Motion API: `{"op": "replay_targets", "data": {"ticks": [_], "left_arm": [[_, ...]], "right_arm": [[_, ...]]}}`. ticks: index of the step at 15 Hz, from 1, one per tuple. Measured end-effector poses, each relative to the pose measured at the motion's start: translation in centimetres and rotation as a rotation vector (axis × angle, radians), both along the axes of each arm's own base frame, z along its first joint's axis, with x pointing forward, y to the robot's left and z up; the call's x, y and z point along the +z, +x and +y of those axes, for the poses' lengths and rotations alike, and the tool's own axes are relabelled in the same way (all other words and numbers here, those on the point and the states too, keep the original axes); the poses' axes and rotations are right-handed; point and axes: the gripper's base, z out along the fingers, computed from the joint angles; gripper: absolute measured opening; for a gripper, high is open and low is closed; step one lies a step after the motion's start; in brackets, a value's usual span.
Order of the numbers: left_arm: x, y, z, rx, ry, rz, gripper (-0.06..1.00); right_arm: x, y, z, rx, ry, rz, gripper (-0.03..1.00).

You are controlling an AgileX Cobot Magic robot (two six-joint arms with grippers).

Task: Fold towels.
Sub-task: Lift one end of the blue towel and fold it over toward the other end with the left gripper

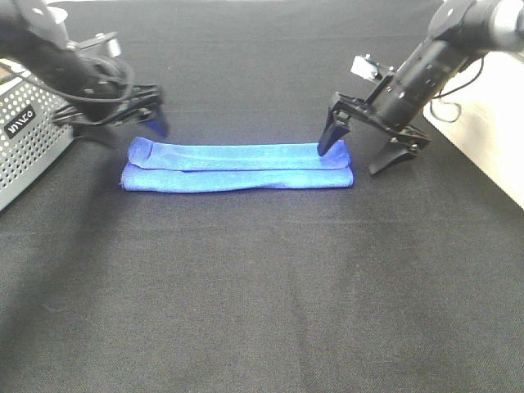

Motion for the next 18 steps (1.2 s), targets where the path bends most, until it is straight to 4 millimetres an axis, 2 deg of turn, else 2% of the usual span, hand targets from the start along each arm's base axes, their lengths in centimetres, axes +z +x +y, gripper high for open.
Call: {"op": "replay_targets", "data": {"ticks": [2, 5, 7, 9, 12, 14, 15, 17, 18], "left_arm": [[-0.4, -0.2, 1.0, 0.001, 0.014, 0.034, 0.82], [-0.5, -0.1, 1.1, 0.008, 0.019, 0.018, 0.82], [-1.3, 0.0, 0.9, 0.007, 0.022, 0.026, 0.82], [-3.2, 0.0, 0.6, 0.014, 0.008, 0.070, 0.82], [-4.2, -0.1, -0.8, -0.016, 0.002, 0.070, 0.81], [-4.6, 0.0, -1.4, -0.006, 0.002, 0.051, 0.69], [-4.8, 0.1, -1.5, 0.011, -0.002, 0.051, 0.55], [-5.1, 0.1, -1.5, 0.043, -0.012, 0.060, 0.21], [-5.1, 0.1, -1.6, 0.045, -0.014, 0.063, 0.08]], "right_arm": [[0.5, -0.2, 0.0, 0.009, -0.002, 0.005, 0.94], [1.4, -0.2, 0.0, 0.010, -0.002, -0.012, 0.94], [1.6, -0.2, 0.0, 0.007, -0.002, -0.015, 0.94], [1.6, -0.2, 0.0, 0.006, -0.002, -0.014, 0.94], [1.6, -0.2, 0.0, 0.006, -0.002, -0.014, 0.94], [1.6, -0.2, 0.0, 0.006, -0.002, -0.014, 0.94], [1.6, -0.2, 0.0, 0.006, -0.002, -0.014, 0.94], [1.6, -0.2, 0.0, 0.006, -0.002, -0.014, 0.94], [1.6, -0.2, 0.0, 0.006, -0.002, -0.014, 0.94]]}}
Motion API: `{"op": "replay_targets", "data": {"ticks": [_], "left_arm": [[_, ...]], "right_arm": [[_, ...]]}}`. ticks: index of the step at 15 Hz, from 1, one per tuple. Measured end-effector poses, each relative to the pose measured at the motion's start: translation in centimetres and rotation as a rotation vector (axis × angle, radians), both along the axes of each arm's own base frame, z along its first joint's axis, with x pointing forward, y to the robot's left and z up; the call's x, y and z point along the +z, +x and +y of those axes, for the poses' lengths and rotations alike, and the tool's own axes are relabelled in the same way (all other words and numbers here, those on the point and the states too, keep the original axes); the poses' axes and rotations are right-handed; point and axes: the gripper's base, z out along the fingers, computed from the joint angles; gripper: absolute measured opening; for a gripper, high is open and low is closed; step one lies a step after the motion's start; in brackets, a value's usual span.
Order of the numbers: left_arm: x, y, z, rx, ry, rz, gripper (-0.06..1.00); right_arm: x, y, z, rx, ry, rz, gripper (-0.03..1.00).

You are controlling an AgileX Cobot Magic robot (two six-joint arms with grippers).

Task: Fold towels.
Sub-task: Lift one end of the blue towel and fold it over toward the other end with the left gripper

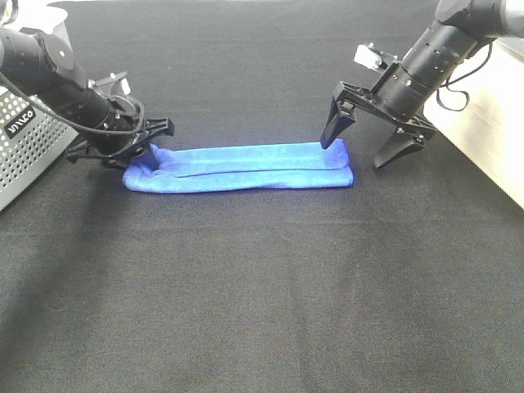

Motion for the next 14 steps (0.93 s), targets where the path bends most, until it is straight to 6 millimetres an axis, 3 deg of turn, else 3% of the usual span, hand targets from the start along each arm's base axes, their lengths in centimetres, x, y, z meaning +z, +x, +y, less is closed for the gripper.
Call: {"op": "replay_targets", "data": {"ticks": [4, 8, 9, 10, 12, 14], "left_arm": [[1.5, -0.5, 0.6, -0.106, 0.125, 0.043, 0.08], [8.1, -0.2, 1.8, -0.115, 0.274, 0.032, 0.08], [8.1, -0.2, 1.8, -0.115, 0.274, 0.032, 0.08], [9.7, -0.1, 1.6, -0.112, 0.260, 0.027, 0.08], [11.8, -0.1, -0.7, -0.131, 0.181, 0.026, 0.08], [13.0, -1.2, -6.2, -0.175, 0.043, 0.017, 0.08]], "right_arm": [[0.0, 0.0, 0.0, 0.000, -0.001, 0.000, 0.94], [0.0, -0.1, 0.0, 0.003, -0.001, 0.005, 0.94], [0.0, -0.1, 0.0, 0.003, -0.001, 0.005, 0.94], [0.0, -0.1, 0.0, 0.005, -0.001, 0.008, 0.94], [0.0, -0.2, 0.0, 0.009, 0.000, 0.022, 0.94], [0.0, -0.3, 0.0, -0.003, 0.003, 0.042, 0.94]]}}
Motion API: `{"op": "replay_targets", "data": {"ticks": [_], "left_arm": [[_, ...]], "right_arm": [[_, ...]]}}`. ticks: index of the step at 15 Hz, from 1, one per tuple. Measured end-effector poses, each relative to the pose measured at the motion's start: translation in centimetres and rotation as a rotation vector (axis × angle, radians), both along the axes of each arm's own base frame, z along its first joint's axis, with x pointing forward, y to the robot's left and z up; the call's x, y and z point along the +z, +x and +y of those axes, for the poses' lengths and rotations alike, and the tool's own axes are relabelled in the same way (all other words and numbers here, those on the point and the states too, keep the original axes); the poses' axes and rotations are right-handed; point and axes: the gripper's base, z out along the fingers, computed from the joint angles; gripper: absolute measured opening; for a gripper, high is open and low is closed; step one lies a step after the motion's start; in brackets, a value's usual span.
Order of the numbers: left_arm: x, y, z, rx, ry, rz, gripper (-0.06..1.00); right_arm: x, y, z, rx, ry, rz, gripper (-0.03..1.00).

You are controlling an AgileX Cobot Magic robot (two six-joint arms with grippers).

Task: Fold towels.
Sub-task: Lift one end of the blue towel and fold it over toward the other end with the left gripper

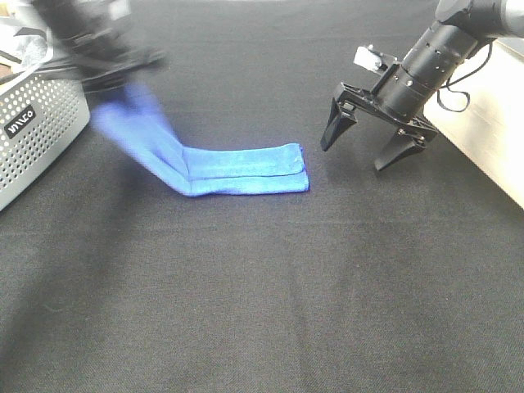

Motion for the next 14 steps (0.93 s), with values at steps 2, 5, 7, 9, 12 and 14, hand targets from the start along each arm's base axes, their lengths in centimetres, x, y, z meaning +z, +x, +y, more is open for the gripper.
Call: {"op": "replay_targets", "data": {"ticks": [2, 5, 7, 9, 12, 14], "left_arm": [[-0.4, -0.9, -4.1, -0.011, -0.062, -0.009, 0.08], [-2.3, -1.2, -8.4, 0.032, -0.122, -0.063, 0.11], [-4.2, -0.9, -10.0, 0.094, -0.169, -0.069, 0.38], [-4.3, -0.8, -11.2, 0.125, -0.234, -0.109, 0.59], [-3.7, -0.7, -12.6, 0.171, -0.338, -0.150, 0.65], [-3.5, -0.6, -12.5, 0.162, -0.337, -0.164, 0.65]], "right_arm": [[0.0, -0.1, 0.0, 0.000, 0.001, 0.008, 0.94], [0.0, -0.3, 0.0, 0.004, 0.002, 0.031, 0.94], [0.0, -0.5, 0.0, 0.001, 0.004, 0.058, 0.94], [0.0, -0.5, 0.0, 0.002, 0.004, 0.059, 0.94], [0.2, -0.5, 0.0, 0.002, 0.004, 0.058, 0.94], [1.5, -0.6, 0.0, 0.002, 0.009, 0.031, 0.94]]}}
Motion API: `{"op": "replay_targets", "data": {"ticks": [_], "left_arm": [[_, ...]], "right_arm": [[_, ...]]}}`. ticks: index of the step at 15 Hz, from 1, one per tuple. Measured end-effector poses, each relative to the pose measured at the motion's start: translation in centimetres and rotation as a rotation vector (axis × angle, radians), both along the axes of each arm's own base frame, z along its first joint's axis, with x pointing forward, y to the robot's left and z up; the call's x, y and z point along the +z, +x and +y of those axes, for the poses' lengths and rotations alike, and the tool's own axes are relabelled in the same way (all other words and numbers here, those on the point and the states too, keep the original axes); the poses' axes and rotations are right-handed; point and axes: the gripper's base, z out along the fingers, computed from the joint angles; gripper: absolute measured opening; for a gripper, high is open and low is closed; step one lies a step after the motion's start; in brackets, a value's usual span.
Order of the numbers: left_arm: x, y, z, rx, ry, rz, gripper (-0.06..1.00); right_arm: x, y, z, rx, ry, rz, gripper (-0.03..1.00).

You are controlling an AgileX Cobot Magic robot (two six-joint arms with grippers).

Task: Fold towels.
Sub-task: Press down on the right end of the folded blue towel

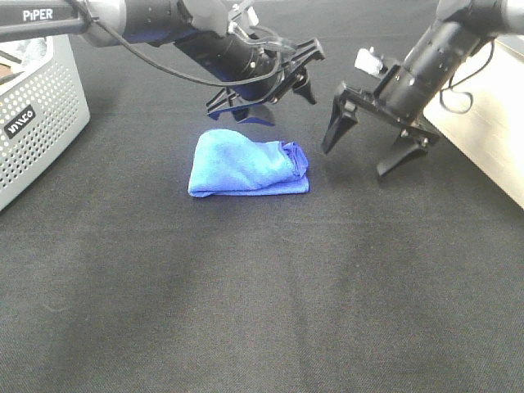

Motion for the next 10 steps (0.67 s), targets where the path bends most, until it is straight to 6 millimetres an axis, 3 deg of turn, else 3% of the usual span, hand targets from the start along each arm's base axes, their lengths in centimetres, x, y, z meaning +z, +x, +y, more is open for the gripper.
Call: {"op": "replay_targets", "data": {"ticks": [2, 3, 5, 8, 10], "left_arm": [[1.4, 1.0, 2.5, -0.018, 0.076, -0.073, 0.65], [3.4, 2.0, 5.4, -0.006, 0.134, -0.139, 0.65], [5.3, 3.1, 9.4, 0.044, 0.183, -0.175, 0.65], [6.0, 4.1, 14.5, 0.120, 0.210, -0.133, 0.65], [5.7, 4.1, 16.4, 0.135, 0.226, -0.072, 0.65]], "right_arm": [[2.3, -0.2, 0.5, 0.001, 0.064, -0.048, 0.94], [3.7, -0.2, 1.6, -0.012, 0.199, -0.066, 0.94], [4.5, -0.5, 4.5, 0.008, 0.367, -0.073, 0.94], [2.6, -1.5, 11.1, 0.090, 0.486, -0.082, 0.94], [0.2, -1.8, 14.4, 0.093, 0.548, -0.092, 0.94]]}}
